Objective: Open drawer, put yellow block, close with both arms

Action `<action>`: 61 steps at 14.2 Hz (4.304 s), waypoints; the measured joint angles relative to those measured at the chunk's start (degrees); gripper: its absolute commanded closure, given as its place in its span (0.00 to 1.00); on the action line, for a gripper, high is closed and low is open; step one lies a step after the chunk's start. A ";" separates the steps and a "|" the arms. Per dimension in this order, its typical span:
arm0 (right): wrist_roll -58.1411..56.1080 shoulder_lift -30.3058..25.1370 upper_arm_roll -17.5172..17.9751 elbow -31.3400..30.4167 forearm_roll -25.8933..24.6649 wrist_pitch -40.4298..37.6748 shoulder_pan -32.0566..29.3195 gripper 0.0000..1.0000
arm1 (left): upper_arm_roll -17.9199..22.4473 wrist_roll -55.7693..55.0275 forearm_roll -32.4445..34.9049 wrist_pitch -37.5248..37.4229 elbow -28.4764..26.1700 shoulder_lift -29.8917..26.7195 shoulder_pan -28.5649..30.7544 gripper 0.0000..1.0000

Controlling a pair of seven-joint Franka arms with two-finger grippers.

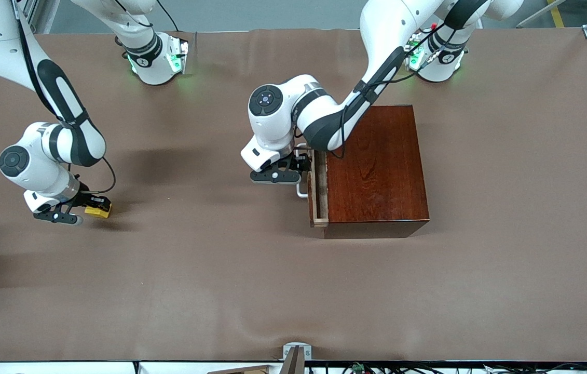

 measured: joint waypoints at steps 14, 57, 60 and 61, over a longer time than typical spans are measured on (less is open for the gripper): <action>-6.38 -0.30 -0.61 0.80 0.00 0.10 -1.44 1.00 | -0.79 0.05 -2.83 8.00 -0.06 0.67 -0.97 0.00; -40.80 -10.63 27.11 34.30 6.40 -44.98 -1.95 1.00 | 0.42 33.48 -15.64 -35.39 -2.49 -33.71 46.39 0.00; -48.25 -10.62 28.05 36.41 6.63 -44.98 2.52 1.00 | 9.62 37.99 -15.65 -34.86 -2.51 -33.81 38.74 0.00; -50.08 -10.56 28.15 37.27 6.62 -44.99 4.92 1.00 | 11.95 39.34 -15.65 -34.62 -2.53 -33.85 37.02 0.00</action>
